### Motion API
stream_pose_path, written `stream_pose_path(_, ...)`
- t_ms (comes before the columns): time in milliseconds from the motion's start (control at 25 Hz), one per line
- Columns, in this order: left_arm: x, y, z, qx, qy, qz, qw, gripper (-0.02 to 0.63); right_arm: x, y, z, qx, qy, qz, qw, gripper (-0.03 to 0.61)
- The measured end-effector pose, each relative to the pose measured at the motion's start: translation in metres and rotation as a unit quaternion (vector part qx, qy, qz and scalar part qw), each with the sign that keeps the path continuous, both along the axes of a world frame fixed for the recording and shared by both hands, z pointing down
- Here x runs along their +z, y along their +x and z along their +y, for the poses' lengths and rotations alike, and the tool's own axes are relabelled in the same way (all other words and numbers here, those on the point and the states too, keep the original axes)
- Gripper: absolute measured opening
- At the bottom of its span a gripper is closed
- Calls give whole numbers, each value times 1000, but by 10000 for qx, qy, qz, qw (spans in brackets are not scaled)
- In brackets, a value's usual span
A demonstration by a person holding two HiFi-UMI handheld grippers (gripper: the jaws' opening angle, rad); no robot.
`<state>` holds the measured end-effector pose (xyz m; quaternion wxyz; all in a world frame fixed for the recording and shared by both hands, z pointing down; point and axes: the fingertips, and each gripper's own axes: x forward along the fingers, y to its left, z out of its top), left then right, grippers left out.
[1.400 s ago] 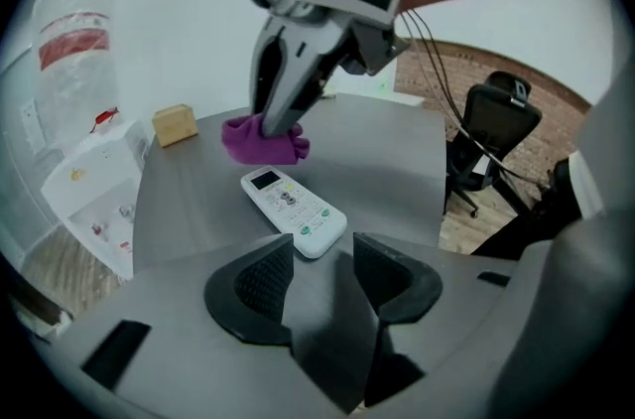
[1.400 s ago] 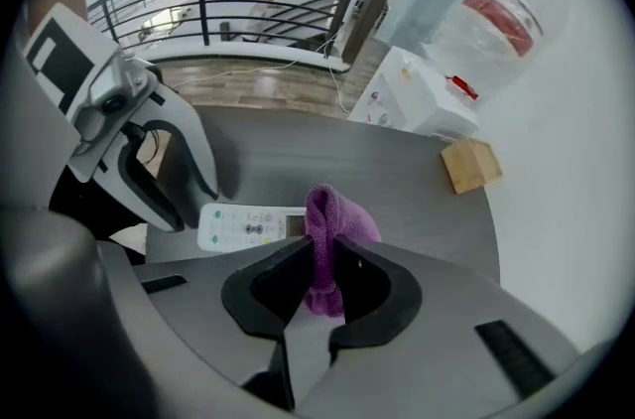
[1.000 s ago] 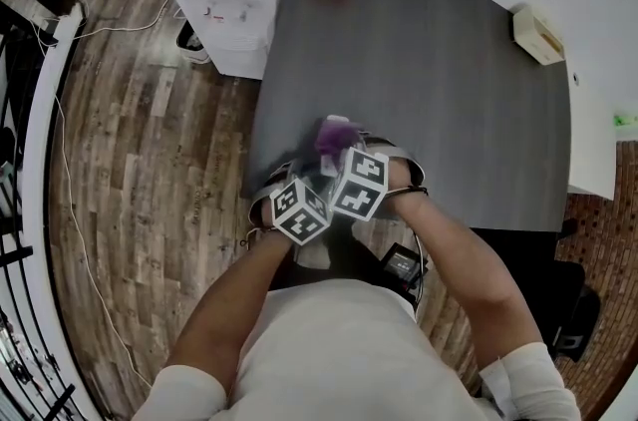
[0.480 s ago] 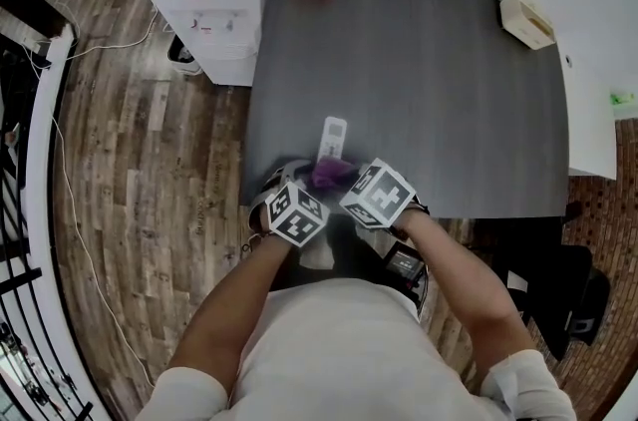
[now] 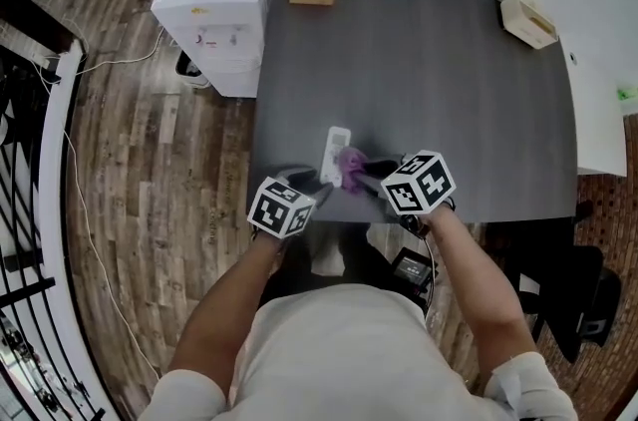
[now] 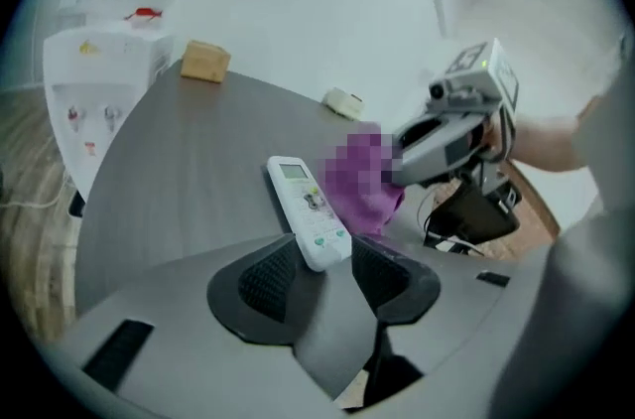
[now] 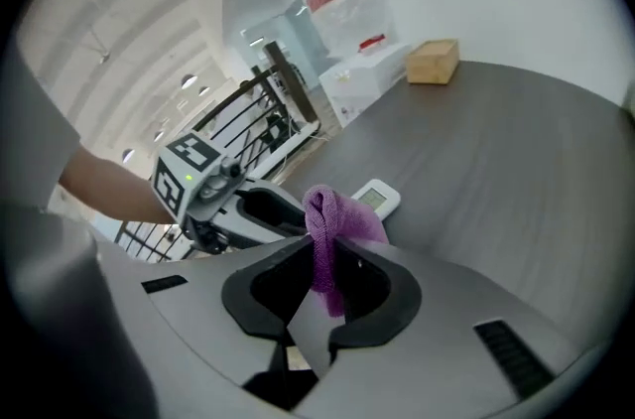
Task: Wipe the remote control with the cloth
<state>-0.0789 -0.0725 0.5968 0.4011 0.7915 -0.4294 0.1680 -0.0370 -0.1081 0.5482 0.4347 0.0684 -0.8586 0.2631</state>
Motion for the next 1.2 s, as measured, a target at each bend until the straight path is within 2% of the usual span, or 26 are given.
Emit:
stream_pose_path(120, 1, -5, -15, -438, -362, 554, 9968, 176, 20, 11, -15, 548, 60, 134, 9984, 63)
stream_pose_path(280, 8, -6, -25, -724, -793, 781, 9911, 176, 23, 32, -24, 877, 595, 259, 9940, 63)
stream_pose_path(440, 11, 1, -32, -832, -1194, 1042, 9838, 175, 28, 40, -31, 1190, 672, 176, 9905, 64)
stream_pose_path(480, 12, 2, -34, -838, -1273, 1058, 9826, 167, 29, 40, -34, 1280, 724, 186, 9890, 81)
stream_pose_path(560, 13, 4, -36, -838, -1376, 1014, 9817, 144, 33, 35, -36, 1337, 820, 208, 9874, 173)
stream_pose_path(640, 13, 5, -38, -828, -1423, 971, 9816, 135, 37, 27, -34, 1393, 816, 155, 9868, 215)
stream_pose_path(800, 13, 9, -42, -896, -1497, 1103, 9785, 126, 47, 21, -30, 1673, 601, 145, 9840, 238)
stream_pose_path(920, 14, 11, -43, -993, -1613, 1352, 9726, 119, 57, 25, -35, 1625, 859, 381, 9822, 231)
stream_pose_path(1000, 13, 14, -44, -1050, -1652, 1622, 9672, 117, 59, 27, -36, 1531, 991, 458, 9822, 174)
stream_pose_path(1080, 8, 15, -44, -1183, -1628, 2148, 9557, 114, 58, 26, -34, 1512, 966, 403, 9830, 146)
stream_pose_path(1160, 0, 19, -44, -1188, -1534, 2740, 9420, 114, 55, 31, -34, 1717, 680, 181, 9826, 130)
stream_pose_path(1200, -5, 22, -44, -1118, -1444, 2909, 9392, 114, 54, 34, -35, 1880, 477, 56, 9810, 127)
